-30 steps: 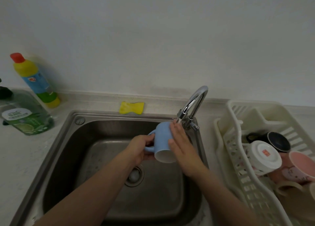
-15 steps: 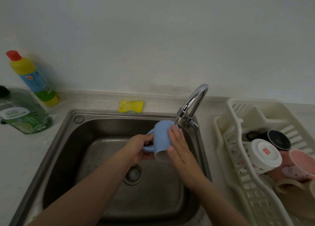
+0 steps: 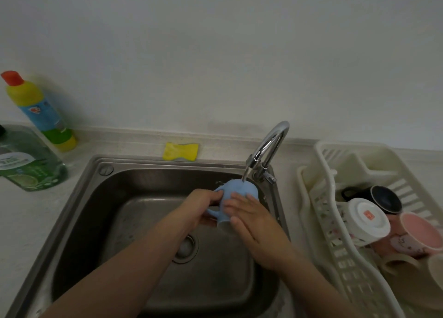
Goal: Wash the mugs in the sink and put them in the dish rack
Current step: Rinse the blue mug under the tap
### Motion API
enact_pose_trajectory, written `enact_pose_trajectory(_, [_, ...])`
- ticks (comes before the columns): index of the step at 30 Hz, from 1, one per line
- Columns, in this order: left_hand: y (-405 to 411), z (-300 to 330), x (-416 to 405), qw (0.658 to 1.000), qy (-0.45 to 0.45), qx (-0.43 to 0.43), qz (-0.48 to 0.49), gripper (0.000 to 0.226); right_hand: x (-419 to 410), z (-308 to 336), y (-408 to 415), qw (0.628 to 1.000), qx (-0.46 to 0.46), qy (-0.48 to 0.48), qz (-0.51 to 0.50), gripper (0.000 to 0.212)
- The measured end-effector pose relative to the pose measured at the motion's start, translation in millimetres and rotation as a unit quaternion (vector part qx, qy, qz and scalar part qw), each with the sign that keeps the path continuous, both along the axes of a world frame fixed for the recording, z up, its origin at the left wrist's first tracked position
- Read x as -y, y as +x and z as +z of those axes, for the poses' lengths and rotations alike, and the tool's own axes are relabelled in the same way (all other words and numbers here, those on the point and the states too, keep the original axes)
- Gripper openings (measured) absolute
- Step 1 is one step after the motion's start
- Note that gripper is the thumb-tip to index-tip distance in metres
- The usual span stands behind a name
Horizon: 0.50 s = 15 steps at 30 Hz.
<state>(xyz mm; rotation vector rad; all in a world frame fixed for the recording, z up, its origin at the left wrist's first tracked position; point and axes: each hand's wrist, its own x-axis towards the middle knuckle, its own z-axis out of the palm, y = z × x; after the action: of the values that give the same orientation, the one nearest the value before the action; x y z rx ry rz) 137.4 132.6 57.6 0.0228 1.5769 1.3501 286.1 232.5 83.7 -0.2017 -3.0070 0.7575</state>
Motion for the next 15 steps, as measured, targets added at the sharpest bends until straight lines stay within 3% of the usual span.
enact_pose_trajectory(2, [2, -1, 0, 1.000, 0.013, -0.002, -0.018, 0.030, -6, -6, 3, 1.000, -0.019, -0.015, 0.010, 0.052])
enact_pose_trajectory(5, [8, 0, -6, 1.000, 0.008, 0.002, -0.001, 0.030, -23, -3, -16, 0.986, -0.041, -0.100, -0.129, 0.042])
enact_pose_trajectory(6, [7, 0, -7, 1.000, 0.007, 0.014, 0.020, 0.029, -18, 1, -15, 0.985, -0.021, -0.106, -0.131, 0.043])
enact_pose_trajectory(9, [-2, -1, -2, 0.996, 0.024, 0.057, 0.069, 0.025, 15, 3, 9, 0.998, 0.016, -0.059, -0.011, 0.053])
enact_pose_trajectory(11, [-9, -4, 2, 0.996, 0.025, 0.048, 0.074, 0.024, 15, -6, 13, 0.998, -0.015, -0.068, 0.008, 0.060])
enact_pose_trajectory(13, [-12, -4, 7, 0.995, 0.021, 0.045, 0.082, 0.024, 4, -10, -7, 0.980, -0.030, -0.178, -0.088, 0.063])
enact_pose_trajectory(15, [-15, -4, 10, 0.995, 0.020, 0.046, 0.088, 0.023, 0, -5, -21, 0.922, -0.025, -0.331, -0.200, 0.064])
